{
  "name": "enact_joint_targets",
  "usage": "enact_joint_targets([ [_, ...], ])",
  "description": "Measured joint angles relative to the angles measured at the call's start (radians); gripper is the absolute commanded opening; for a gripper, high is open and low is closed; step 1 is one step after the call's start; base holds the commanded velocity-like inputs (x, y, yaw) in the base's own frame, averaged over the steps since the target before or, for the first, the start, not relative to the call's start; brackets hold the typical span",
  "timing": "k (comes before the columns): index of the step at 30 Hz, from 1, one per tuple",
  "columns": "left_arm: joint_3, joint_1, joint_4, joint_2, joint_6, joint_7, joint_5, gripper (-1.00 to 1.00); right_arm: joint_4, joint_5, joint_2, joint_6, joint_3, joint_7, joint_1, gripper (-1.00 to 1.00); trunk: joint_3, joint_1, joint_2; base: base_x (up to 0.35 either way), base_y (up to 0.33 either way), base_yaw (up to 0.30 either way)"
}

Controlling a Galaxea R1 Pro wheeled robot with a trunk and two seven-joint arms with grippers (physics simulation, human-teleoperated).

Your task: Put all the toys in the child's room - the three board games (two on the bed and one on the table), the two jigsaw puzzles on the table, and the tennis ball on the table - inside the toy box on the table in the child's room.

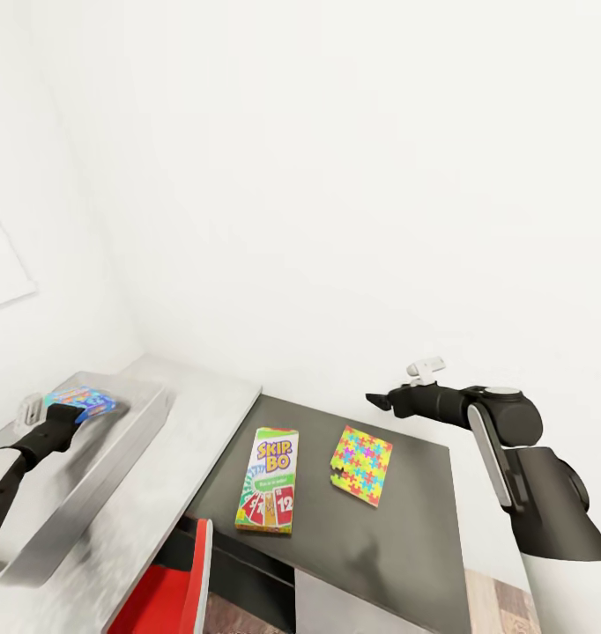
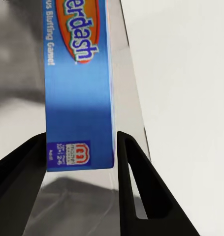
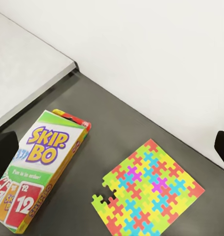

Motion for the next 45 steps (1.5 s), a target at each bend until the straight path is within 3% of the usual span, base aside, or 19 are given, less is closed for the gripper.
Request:
enact_joint_targets([
  [10, -0.007, 0.002, 0.009, 0.006, -0.022, -0.002, -0.001, -1.00, 0.000, -0.001, -0.002, 0.000, 0.001, 0.000, -0.001, 1.00, -0.016, 0.000, 0.000, 0.000, 0.000, 0.000],
  [23, -0.007, 0.001, 0.044, 0.012, -0.031, -0.056, -0.001, -1.00, 0.000, -0.001, -0.002, 0.000, 0.002, 0.002, 0.000, 1.00, -0.037, 0.000, 0.000, 0.000, 0.000, 0.000],
  [45, -0.008, -0.006, 0.045, 0.026, -0.031, -0.060, 0.001, -1.00, 0.000, -0.001, -0.001, 0.000, 0.002, 0.002, 0.000, 1.00, -0.072, 0.000, 0.000, 0.000, 0.000, 0.000],
])
